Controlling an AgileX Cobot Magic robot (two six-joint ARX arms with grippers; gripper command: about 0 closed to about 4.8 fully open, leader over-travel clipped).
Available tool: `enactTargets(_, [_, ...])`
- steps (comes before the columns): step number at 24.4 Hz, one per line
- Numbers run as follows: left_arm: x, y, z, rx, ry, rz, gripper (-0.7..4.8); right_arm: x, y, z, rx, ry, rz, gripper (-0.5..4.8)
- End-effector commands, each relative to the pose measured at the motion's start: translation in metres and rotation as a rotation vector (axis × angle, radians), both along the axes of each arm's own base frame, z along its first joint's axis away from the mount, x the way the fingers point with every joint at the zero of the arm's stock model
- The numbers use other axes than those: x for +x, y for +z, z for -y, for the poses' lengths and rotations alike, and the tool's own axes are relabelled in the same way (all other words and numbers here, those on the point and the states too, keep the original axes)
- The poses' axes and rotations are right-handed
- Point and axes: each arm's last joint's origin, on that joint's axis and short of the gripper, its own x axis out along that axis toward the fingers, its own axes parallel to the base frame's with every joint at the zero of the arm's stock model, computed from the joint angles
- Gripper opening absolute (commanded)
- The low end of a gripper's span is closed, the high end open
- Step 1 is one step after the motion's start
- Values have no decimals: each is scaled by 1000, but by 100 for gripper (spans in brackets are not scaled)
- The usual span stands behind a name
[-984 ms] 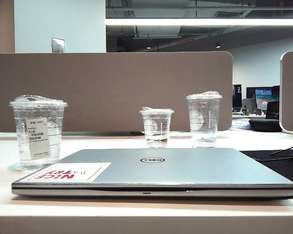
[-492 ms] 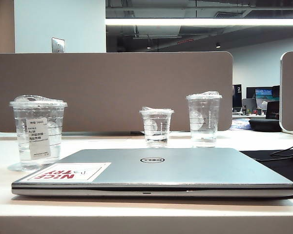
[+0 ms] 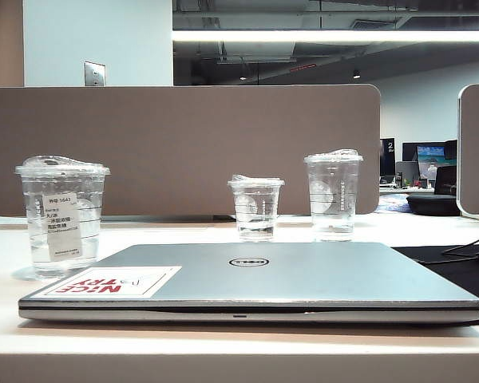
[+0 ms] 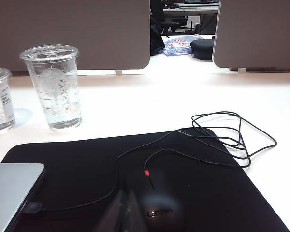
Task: Pick up the coffee cup on the left and place it on the left side of the laptop.
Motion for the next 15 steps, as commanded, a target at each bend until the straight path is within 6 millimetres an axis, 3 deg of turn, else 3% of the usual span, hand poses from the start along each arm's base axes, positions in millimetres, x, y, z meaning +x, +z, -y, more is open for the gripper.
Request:
enactTargets(1, [-3, -3, -2, -1, 1, -38, -5, 0, 0, 0, -2, 0, 14, -5])
enactTargets(15, [-15, -7, -8, 69, -3, -53, -5, 0, 0, 0, -2, 0, 14, -5])
